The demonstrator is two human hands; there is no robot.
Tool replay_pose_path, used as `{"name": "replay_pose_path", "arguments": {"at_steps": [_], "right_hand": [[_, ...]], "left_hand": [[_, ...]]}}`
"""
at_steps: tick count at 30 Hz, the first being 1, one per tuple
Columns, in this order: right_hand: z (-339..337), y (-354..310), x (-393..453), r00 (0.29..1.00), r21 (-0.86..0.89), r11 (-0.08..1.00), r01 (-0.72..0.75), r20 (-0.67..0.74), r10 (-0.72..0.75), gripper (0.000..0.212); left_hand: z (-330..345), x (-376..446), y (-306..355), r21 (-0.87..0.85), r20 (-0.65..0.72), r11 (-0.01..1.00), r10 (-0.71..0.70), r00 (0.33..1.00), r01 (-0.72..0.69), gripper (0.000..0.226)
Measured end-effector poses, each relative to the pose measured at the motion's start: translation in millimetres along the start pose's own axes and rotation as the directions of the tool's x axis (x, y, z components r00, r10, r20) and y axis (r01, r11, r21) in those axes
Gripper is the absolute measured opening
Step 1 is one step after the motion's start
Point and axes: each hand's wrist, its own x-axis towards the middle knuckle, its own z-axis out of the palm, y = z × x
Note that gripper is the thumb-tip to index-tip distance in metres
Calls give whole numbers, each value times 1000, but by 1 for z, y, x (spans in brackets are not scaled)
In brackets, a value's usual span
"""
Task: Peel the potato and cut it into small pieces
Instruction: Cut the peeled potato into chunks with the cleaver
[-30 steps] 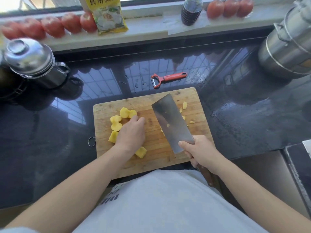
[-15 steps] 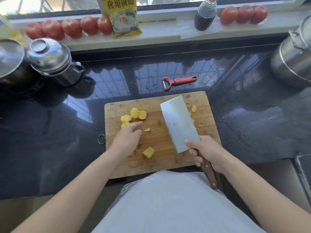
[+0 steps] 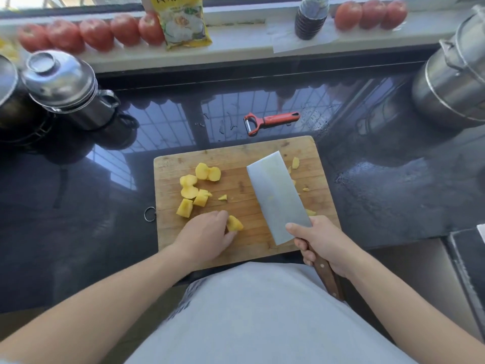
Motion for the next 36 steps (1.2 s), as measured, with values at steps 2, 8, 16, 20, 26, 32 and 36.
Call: {"name": "replay_pose_path", "arguments": {"at_steps": [2,8,16,20,26,32,36], "right_hand": [[0,0,-2,1000,-40,999,18,-16,-19,17],[1,-4,-7,993,-240,969,62,-82,-83,29],[6,6,-3,974,-532,846,42,-166,-152,39],[18,13,-12,932,-775,620,119,-128,-340,39],[24,17,-19,891,-932,328,153,-13,-453,30],[23,20,-14,880,-976,165,145,50,-473,22],[21,29,-8,838,-991,10,137,111,-535,28]], "left_hand": [[7,-5,22,-12,-1,988,-155,988,155,40],[15,-18,16,-82,-122,990,-126,984,117,38],[11,10,29,-724,-8,646,-358,934,242,17],[13,12,46,-872,127,363,-481,868,329,12],[28,12,52,-927,145,219,-541,828,305,11],[36,10,54,-944,178,133,-567,804,303,18],[35,10,54,-952,194,98,-538,821,289,23]]}}
